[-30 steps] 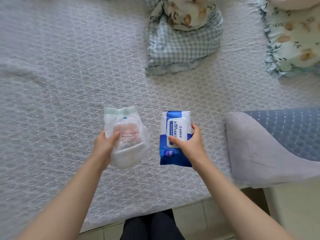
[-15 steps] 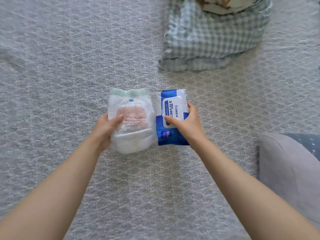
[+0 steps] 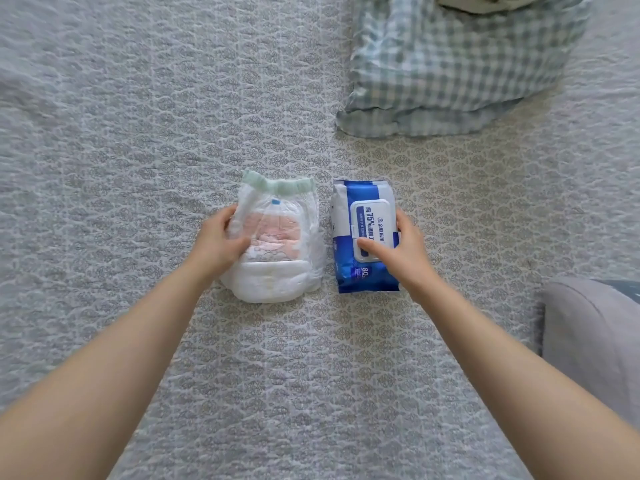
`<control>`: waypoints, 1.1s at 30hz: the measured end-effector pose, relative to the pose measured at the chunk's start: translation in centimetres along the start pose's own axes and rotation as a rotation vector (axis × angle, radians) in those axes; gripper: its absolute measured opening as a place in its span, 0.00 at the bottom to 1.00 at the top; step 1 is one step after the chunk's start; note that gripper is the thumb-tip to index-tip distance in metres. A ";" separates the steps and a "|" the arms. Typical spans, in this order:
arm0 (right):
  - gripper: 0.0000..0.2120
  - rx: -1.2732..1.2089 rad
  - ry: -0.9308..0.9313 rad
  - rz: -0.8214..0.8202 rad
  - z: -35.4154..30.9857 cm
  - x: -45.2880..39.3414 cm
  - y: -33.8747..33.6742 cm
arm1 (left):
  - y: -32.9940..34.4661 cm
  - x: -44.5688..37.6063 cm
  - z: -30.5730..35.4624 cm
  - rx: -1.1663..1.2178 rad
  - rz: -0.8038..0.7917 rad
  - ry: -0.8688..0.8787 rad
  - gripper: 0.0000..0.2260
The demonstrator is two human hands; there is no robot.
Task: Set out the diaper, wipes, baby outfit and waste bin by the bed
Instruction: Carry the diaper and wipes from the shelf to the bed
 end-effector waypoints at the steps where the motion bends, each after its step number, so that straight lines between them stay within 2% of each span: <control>1: 0.34 0.023 -0.003 0.018 0.1 -0.1 0.0 | 0.1 -0.2 0.0 -0.015 -0.003 -0.001 0.30; 4: 0.37 0.041 0.000 0.028 0.7 0.1 0.2 | 0.2 -0.1 0.0 -0.042 0.022 0.024 0.30; 8: 0.37 0.068 0.019 0.074 0.3 0.7 0.4 | -0.1 0.7 -1.1 -0.042 0.143 0.045 0.29; 13: 0.30 0.161 0.018 0.062 -0.1 0.7 0.3 | -1.0 2.0 -2.2 -0.074 0.272 0.073 0.26; 17: 0.24 0.265 0.073 -0.019 -0.7 1.2 -0.3 | -2.4 3.5 -3.2 -0.116 0.316 0.019 0.24; 22: 0.16 0.418 0.053 -0.052 -2.6 3.7 -1.4 | -4.5 6.9 -3.6 -0.130 0.322 -0.030 0.20; 25: 0.13 0.538 -0.003 -0.035 -4.7 6.5 -2.0 | -5.3 10.1 -2.4 -0.141 0.301 -0.029 0.18; 33: 0.20 0.863 -0.307 -0.063 -11.1 18.3 -2.7 | -6.9 22.2 2.1 -0.342 0.321 0.078 0.14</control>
Point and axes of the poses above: each hand's wrist, its own x-axis away from the middle knuckle, its own y-axis out of the palm, z = x × y, the point moved 5 cm from there along -x, towards the middle knuckle, and after that the axes turned 7 degrees about x, right-handed, at the moved point
